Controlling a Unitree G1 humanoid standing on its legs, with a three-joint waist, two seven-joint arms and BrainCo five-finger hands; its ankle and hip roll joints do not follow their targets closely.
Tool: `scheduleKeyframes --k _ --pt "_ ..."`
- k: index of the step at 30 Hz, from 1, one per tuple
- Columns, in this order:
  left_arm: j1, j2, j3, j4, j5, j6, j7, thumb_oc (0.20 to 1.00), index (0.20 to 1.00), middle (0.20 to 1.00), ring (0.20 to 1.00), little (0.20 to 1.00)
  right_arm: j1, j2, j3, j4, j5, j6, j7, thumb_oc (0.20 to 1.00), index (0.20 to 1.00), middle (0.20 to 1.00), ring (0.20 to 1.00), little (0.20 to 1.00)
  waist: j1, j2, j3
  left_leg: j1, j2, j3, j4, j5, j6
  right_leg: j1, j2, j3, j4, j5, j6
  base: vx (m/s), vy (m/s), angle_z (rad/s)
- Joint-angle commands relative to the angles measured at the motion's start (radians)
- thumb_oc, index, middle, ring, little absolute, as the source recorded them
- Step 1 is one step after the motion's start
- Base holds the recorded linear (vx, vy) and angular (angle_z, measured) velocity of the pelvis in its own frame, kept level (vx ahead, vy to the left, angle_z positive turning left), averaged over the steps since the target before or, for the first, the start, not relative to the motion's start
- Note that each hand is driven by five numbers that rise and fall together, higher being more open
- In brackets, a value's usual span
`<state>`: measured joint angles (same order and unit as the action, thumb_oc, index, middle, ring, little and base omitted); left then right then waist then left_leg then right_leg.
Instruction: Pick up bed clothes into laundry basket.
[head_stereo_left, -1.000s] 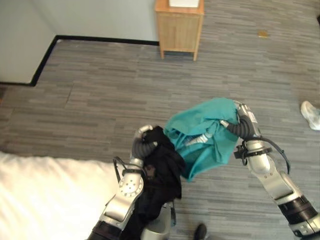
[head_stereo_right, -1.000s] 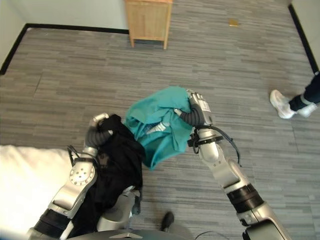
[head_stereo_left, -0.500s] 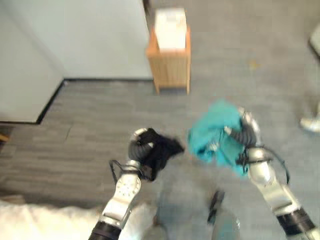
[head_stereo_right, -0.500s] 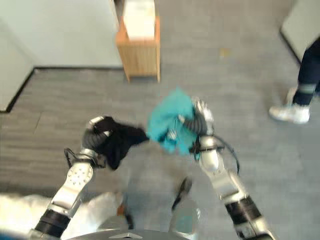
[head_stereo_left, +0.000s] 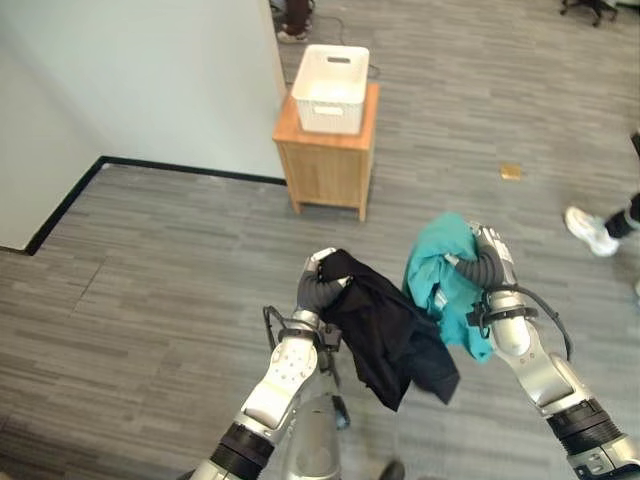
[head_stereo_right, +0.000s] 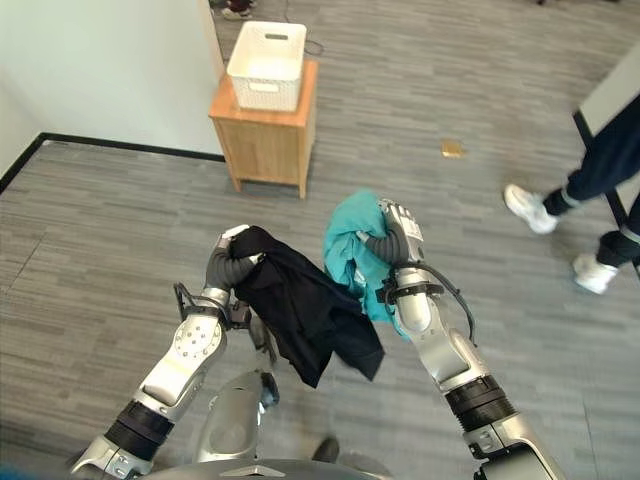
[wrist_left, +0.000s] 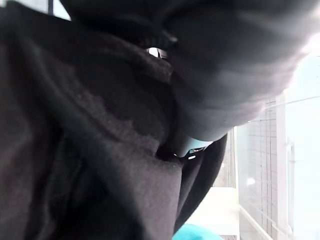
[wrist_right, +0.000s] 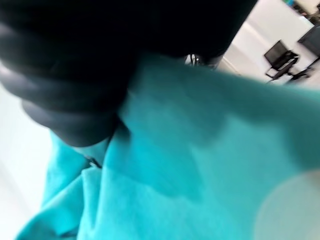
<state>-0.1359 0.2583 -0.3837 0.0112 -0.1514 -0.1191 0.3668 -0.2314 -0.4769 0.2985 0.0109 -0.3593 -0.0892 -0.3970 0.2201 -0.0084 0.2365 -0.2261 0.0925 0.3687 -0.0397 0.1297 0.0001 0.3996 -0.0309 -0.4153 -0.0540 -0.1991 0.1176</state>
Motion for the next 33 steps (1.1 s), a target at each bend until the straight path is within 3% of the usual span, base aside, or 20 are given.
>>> scheduleKeyframes --k 1,2,4,6,7,8,10,13,16,17,18,19,22,24,25,26,28,29,31,33 --pt "-0.139 0.015 -0.043 -0.081 0.018 -0.059 0.047 0.200 0.200 0.200 0.200 0.200 -0.090 -0.021 -0.068 -0.075 -0.037 -0.029 -0.068 0.200 0.200 0.200 0.200 0.200 0.050 -0.009 0.005 0.128 0.057 0.080 -0.045 0.028 -0.014 -0.085 -0.112 -0.022 0.324 0.123 0.125 0.72 0.174 -0.07" --pt "-0.158 0.031 -0.039 -0.076 0.034 -0.056 0.061 0.200 0.200 0.200 0.200 0.200 -0.105 -0.032 -0.086 -0.078 -0.034 -0.030 -0.070 0.200 0.200 0.200 0.200 0.200 0.023 -0.002 0.017 0.195 0.069 0.084 -0.047 -0.012 -0.007 -0.186 -0.168 -0.049 0.535 0.268 0.144 0.58 0.108 0.43" --pt "-0.190 0.028 -0.043 -0.072 0.034 -0.062 0.068 0.200 0.200 0.200 0.200 0.200 -0.125 -0.045 -0.095 -0.086 -0.037 -0.029 -0.063 0.200 0.200 0.200 0.200 0.200 0.002 0.020 0.032 0.245 0.080 0.060 -0.048 -0.046 -0.007 -0.302 -0.217 -0.063 0.614 0.284 0.144 0.51 0.061 0.61" --pt "-0.200 0.026 -0.045 -0.075 0.039 -0.066 0.068 0.200 0.200 0.200 0.200 0.200 -0.134 -0.062 -0.112 -0.094 -0.020 -0.035 -0.062 0.200 0.200 0.200 0.200 0.200 -0.036 0.025 0.049 0.292 0.064 0.014 -0.048 -0.087 -0.021 -0.377 -0.243 -0.076 0.536 0.245 0.142 0.61 -0.070 0.27" --pt "-0.179 0.022 -0.033 -0.076 0.036 -0.071 0.052 0.200 0.200 0.200 0.200 0.200 -0.111 -0.085 -0.139 -0.104 -0.004 -0.038 -0.059 0.200 0.200 0.200 0.200 0.200 -0.059 0.014 0.046 0.329 0.055 -0.005 -0.048 -0.123 -0.046 -0.405 -0.251 -0.095 0.337 0.220 0.117 0.51 -0.153 0.51" --pt "-0.178 0.022 -0.033 -0.076 0.036 -0.070 0.052 0.200 0.200 0.200 0.200 0.200 -0.109 -0.085 -0.139 -0.105 -0.004 -0.038 -0.058 0.200 0.200 0.200 0.200 0.200 -0.062 0.016 0.047 0.330 0.057 -0.008 -0.048 -0.123 -0.047 -0.398 -0.247 -0.100 0.330 0.222 0.117 0.51 -0.244 0.91" --pt "-0.140 0.023 -0.025 -0.074 0.038 -0.078 0.016 0.200 0.200 0.200 0.200 0.200 -0.085 -0.116 -0.180 -0.114 -0.010 -0.030 -0.065 0.200 0.200 0.200 0.200 0.200 -0.096 0.005 0.037 0.385 0.068 -0.054 -0.048 -0.179 -0.090 -0.468 -0.276 -0.048 0.068 0.283 0.123 0.52 -0.273 1.37" --pt "-0.108 0.019 -0.017 -0.060 0.044 -0.076 -0.017 0.200 0.200 0.200 0.200 0.200 -0.090 -0.165 -0.213 -0.125 -0.046 -0.008 -0.074 0.200 0.200 0.200 0.200 0.200 -0.120 0.001 0.012 0.470 0.077 -0.083 -0.048 -0.250 -0.100 -0.489 -0.283 -0.003 0.001 0.324 0.132 0.56 -0.235 1.28" --pt "-0.088 0.013 -0.012 -0.066 0.021 -0.077 -0.033 0.200 0.200 0.200 0.200 0.200 -0.143 -0.203 -0.210 -0.124 -0.055 0.001 -0.086 0.200 0.200 0.200 0.200 0.200 -0.120 -0.005 -0.001 0.517 0.089 -0.075 0.020 -0.268 -0.118 -0.431 -0.262 -0.004 -0.013 0.325 0.121 0.42 -0.217 0.53" --pt "-0.077 0.005 -0.011 -0.072 -0.009 -0.082 -0.035 0.200 0.200 0.200 0.200 0.200 -0.212 -0.238 -0.201 -0.132 -0.045 -0.006 -0.087 0.200 0.200 0.200 0.200 0.200 -0.110 0.002 0.006 0.454 0.148 -0.086 0.286 -0.204 -0.138 -0.358 -0.216 -0.018 -0.028 0.303 0.077 0.17 -0.227 0.11" --pt "-0.079 0.005 -0.009 -0.072 -0.010 -0.082 -0.035 0.200 0.200 0.200 0.200 0.200 -0.216 -0.240 -0.200 -0.130 -0.044 -0.006 -0.088 0.200 0.200 0.200 0.200 0.200 -0.116 0.002 0.007 0.441 0.150 -0.094 0.299 -0.204 -0.139 -0.360 -0.216 -0.023 -0.029 0.306 0.073 0.29 -0.473 -0.11" --pt "-0.074 -0.003 -0.021 -0.073 -0.024 -0.082 -0.039 0.200 0.200 0.200 0.200 0.200 -0.337 -0.316 -0.175 -0.110 -0.009 -0.011 -0.103 0.200 0.200 0.200 0.200 0.200 -0.089 -0.008 0.038 0.284 0.171 -0.147 0.608 -0.120 -0.154 -0.285 -0.193 -0.058 -0.033 0.261 0.022 0.18 -0.386 -0.41" --pt "-0.074 0.006 -0.028 -0.075 -0.026 -0.084 -0.037 0.200 0.200 0.200 0.200 0.200 -0.473 -0.385 -0.122 -0.054 0.011 0.000 -0.106 0.200 0.200 0.200 0.200 0.200 -0.066 -0.030 0.057 0.182 0.221 -0.099 0.715 -0.112 -0.161 -0.240 -0.174 -0.074 -0.033 0.211 0.006 0.17 -0.229 -0.38" --pt "-0.061 0.002 -0.030 -0.059 -0.035 -0.087 -0.051 0.200 0.200 0.200 0.200 0.200 -0.622 -0.452 -0.057 0.037 0.050 0.010 -0.100 0.200 0.200 0.200 0.200 0.200 -0.038 -0.039 0.044 0.113 0.219 0.005 0.521 -0.149 -0.139 -0.197 -0.157 -0.083 -0.033 0.170 0.028 0.37 -0.075 0.03" --pt "-0.063 -0.001 -0.026 -0.058 -0.034 -0.087 -0.052 0.200 0.200 0.200 0.200 0.200 -0.635 -0.453 -0.046 0.045 0.052 0.008 -0.102 0.200 0.200 0.200 0.200 0.200 -0.040 -0.045 0.042 0.118 0.205 0.015 0.499 -0.136 -0.132 -0.205 -0.169 -0.081 -0.033 0.176 0.029 0.55 0.036 0.32" --pt "-0.046 0.004 -0.025 -0.042 -0.024 -0.089 -0.058 0.200 0.200 0.200 0.200 0.200 -0.698 -0.483 -0.015 0.109 0.065 0.004 -0.102 0.200 0.200 0.200 0.200 0.200 -0.020 -0.021 0.018 0.105 0.202 0.135 0.253 -0.065 -0.133 -0.160 -0.130 -0.114 -0.033 0.140 0.047 0.32 0.038 0.12" --pt "-0.041 0.009 -0.031 -0.036 -0.025 -0.090 -0.058 0.200 0.200 0.200 0.200 0.200 -0.739 -0.492 0.008 0.137 0.067 0.008 -0.098 0.200 0.200 0.200 0.200 0.200 -0.010 -0.016 0.002 0.114 0.196 0.177 0.181 -0.040 -0.142 -0.141 -0.120 -0.122 -0.033 0.120 0.052 0.41 0.013 0.14" --pt "-0.039 0.018 -0.038 -0.027 -0.025 -0.086 -0.055 0.200 0.200 0.200 0.200 0.200 -0.816 -0.487 0.066 0.224 0.080 0.018 -0.096 0.200 0.200 0.200 0.200 0.200 -0.003 -0.007 -0.020 0.135 0.228 0.347 0.109 0.003 -0.137 -0.112 -0.106 -0.195 -0.033 0.110 0.052 0.35 -0.025 0.48" --pt "-0.034 0.018 -0.017 -0.013 -0.038 -0.073 -0.052 0.200 0.200 0.200 0.200 0.200 -0.862 -0.455 0.128 0.319 0.078 0.036 -0.083 0.200 0.200 0.200 0.200 0.200 0.011 0.007 -0.040 0.184 0.211 0.394 0.066 0.005 -0.116 -0.085 -0.083 -0.221 -0.027 0.120 0.051 0.36 0.003 0.61" --pt "-0.022 0.014 -0.008 -0.009 -0.044 -0.069 -0.058 0.200 0.200 0.200 0.200 0.200 -0.863 -0.440 0.136 0.348 0.073 0.040 -0.077 0.200 0.200 0.200 0.200 0.200 0.022 0.007 -0.045 0.189 0.185 0.376 0.052 0.001 -0.107 -0.063 -0.078 -0.216 -0.022 0.122 0.056 0.35 0.066 0.42"
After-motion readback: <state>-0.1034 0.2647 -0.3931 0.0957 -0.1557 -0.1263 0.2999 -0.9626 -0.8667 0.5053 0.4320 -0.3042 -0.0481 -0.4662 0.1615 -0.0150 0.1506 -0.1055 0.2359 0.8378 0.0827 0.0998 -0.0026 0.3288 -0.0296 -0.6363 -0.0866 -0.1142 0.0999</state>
